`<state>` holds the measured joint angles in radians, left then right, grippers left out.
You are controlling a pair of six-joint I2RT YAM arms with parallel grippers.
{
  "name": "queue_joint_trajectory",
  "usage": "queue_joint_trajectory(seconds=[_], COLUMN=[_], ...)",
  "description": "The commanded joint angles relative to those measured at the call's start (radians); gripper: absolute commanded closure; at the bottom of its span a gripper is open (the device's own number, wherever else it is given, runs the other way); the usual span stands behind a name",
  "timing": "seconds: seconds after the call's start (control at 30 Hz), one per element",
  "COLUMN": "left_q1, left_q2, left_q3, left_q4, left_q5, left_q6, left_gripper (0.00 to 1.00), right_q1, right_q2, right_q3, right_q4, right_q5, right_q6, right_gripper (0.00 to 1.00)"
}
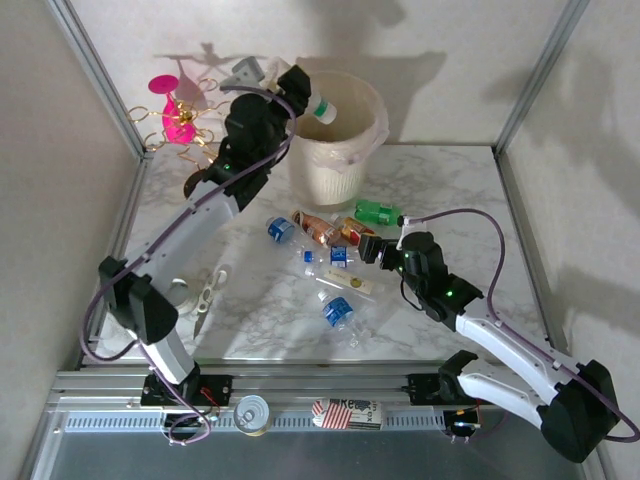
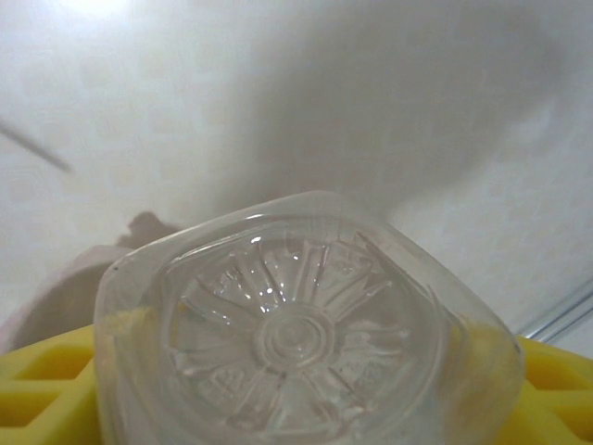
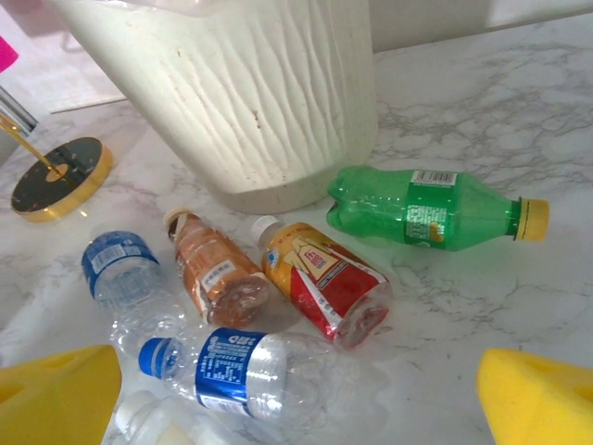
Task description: Put the plastic bottles in the bin
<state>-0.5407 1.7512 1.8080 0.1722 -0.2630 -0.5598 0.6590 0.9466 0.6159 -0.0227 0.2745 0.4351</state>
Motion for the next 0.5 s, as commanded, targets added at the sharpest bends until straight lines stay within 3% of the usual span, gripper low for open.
queue_joint_trajectory(seconds=[0.0,0.27,0.47], left_q1=[0.01,0.01,0.011], left_q2=[0.085,0.299,0.355], left_q3=[0.111,0.335,0.372], left_q4=[-0.037,-0.198,-0.228], left_q5=[0.016,-0.007,-0.019], left_q6=[0.057,0.112,0.116], left_gripper=[0.56,0.54,0.52], right_q1=[0.002,0.002,0.002], right_q2=[-0.016,-0.025,-0.032], right_q3=[-0.02,-0.037,-0.049], right_q4=[-0.01,-0.023,-0.02], right_q5=[-0.047,-0.074,-0.087], right_q6=[0.022,0.025,0.014], right_gripper=[0.01,0.01,0.01])
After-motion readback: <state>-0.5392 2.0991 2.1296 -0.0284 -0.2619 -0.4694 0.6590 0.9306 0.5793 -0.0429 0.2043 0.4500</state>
